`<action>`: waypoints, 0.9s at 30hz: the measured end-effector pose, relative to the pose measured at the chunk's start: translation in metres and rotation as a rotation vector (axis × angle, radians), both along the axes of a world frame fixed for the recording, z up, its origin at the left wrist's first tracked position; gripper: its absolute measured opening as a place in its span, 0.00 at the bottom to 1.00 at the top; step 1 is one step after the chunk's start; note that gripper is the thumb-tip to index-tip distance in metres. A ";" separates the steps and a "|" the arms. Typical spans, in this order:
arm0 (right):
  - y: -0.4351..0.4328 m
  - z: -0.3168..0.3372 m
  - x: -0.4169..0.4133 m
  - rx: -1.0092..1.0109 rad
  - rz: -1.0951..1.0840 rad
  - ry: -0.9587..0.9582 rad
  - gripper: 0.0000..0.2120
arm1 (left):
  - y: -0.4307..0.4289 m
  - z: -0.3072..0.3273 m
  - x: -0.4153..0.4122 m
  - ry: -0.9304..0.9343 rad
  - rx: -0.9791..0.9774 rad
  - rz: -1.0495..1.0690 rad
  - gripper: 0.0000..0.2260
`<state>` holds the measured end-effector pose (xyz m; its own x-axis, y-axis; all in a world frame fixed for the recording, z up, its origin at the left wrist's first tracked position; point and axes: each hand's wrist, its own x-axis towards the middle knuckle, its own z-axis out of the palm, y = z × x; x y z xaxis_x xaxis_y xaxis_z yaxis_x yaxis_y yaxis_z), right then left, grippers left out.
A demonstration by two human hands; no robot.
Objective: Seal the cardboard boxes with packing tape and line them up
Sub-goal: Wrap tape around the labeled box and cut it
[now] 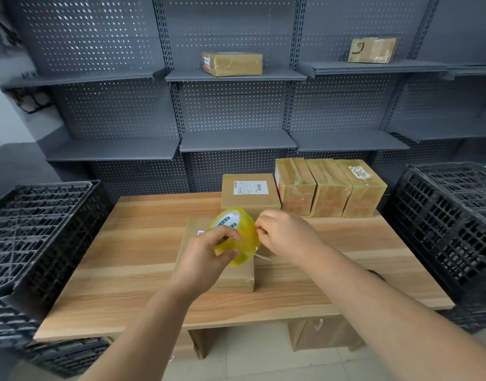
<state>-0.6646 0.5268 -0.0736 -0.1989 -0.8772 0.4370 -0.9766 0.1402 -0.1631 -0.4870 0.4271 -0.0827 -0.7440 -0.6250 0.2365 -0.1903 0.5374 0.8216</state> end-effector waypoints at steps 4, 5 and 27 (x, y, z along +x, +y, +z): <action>-0.001 0.002 0.002 0.023 0.003 0.035 0.04 | 0.002 0.005 0.000 -0.027 -0.066 -0.025 0.17; -0.001 0.003 0.003 0.013 0.004 0.043 0.05 | 0.002 0.005 0.000 -0.032 -0.080 -0.031 0.16; -0.002 0.008 -0.001 -0.109 0.004 -0.488 0.12 | -0.008 0.011 0.003 0.040 -0.030 0.050 0.17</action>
